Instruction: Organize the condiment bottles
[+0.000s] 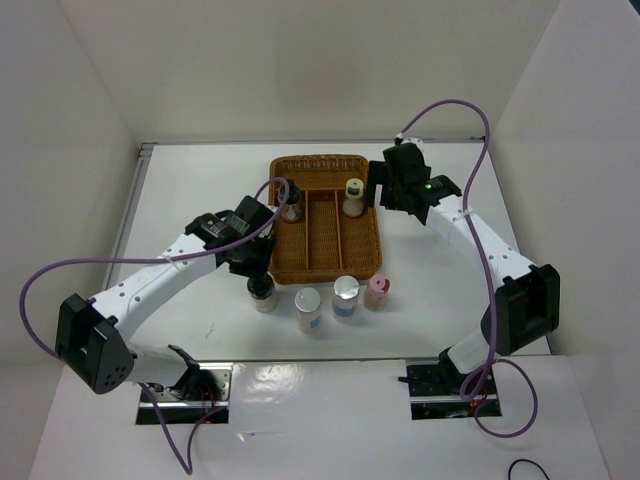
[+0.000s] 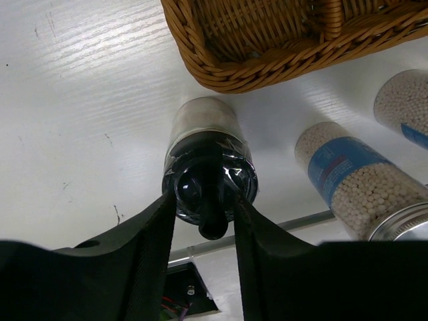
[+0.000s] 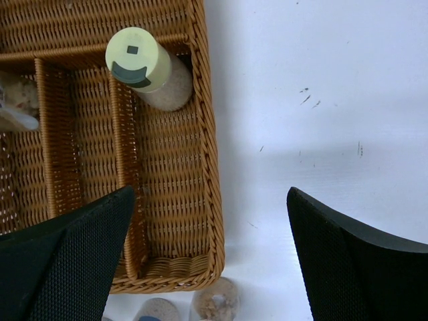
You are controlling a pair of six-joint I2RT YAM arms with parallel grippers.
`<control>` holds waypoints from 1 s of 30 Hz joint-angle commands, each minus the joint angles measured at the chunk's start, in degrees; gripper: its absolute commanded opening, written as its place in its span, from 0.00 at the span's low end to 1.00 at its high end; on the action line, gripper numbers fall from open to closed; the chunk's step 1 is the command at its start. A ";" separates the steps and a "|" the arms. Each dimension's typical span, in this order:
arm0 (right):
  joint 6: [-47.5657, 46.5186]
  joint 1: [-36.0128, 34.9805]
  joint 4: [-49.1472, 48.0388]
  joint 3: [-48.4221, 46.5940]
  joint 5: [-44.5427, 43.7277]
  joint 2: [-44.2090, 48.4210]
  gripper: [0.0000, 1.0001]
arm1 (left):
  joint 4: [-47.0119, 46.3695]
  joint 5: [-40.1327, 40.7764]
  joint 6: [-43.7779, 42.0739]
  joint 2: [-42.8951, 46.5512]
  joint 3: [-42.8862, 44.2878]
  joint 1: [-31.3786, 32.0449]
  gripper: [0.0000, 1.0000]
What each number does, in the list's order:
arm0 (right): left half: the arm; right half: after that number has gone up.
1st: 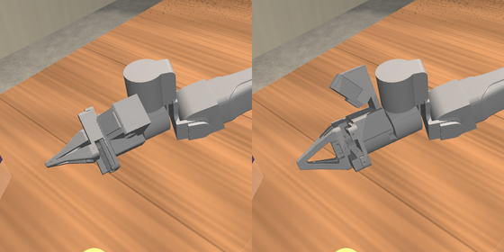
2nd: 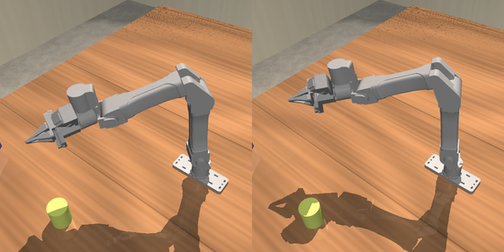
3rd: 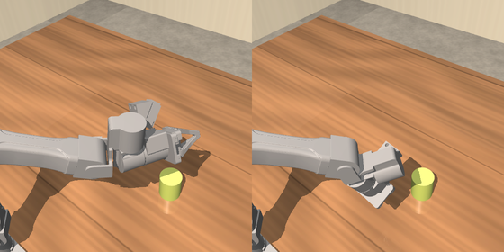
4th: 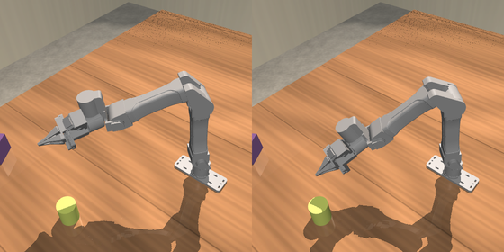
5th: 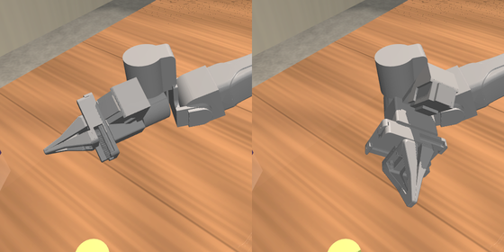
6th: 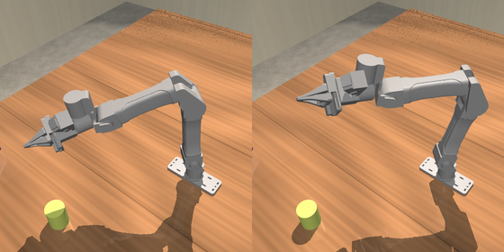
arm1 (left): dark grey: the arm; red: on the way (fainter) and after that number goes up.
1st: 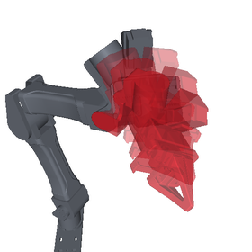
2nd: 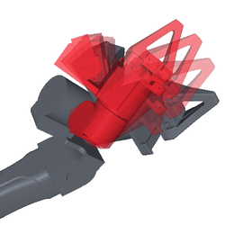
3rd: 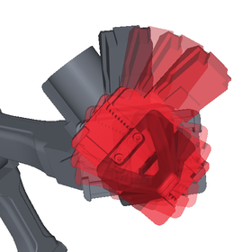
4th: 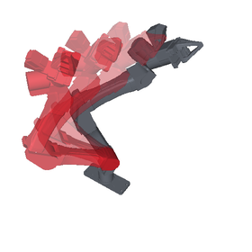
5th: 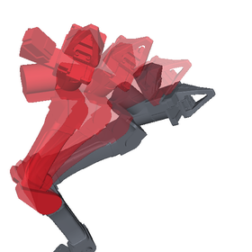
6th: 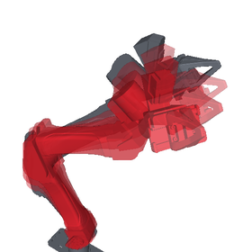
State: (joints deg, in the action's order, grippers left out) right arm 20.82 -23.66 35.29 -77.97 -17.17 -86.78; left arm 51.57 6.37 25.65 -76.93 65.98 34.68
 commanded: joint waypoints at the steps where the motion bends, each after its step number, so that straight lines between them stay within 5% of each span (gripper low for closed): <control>1: 1.32 -0.51 -0.31 1.15 -0.76 2.50 0.99 | 1.16 0.66 0.10 -0.24 2.05 0.22 0.45; 10: 1.33 -0.51 -0.31 1.77 -1.28 2.50 0.99 | 1.69 0.66 0.63 -1.38 2.05 0.22 0.35; 18: 1.33 -0.51 1.01 1.94 -0.76 3.72 0.99 | 2.30 -0.39 0.63 -2.00 4.68 0.22 0.05; 30: 4.23 -0.51 4.78 8.10 3.71 8.90 0.99 | 16.19 3.30 -1.65 -3.93 29.28 0.22 0.02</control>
State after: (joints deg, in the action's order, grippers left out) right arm 23.73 -23.66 38.57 -70.50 -15.16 -81.14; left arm 64.60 7.66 25.43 -80.01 88.88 34.70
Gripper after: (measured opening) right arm 0.985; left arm 0.218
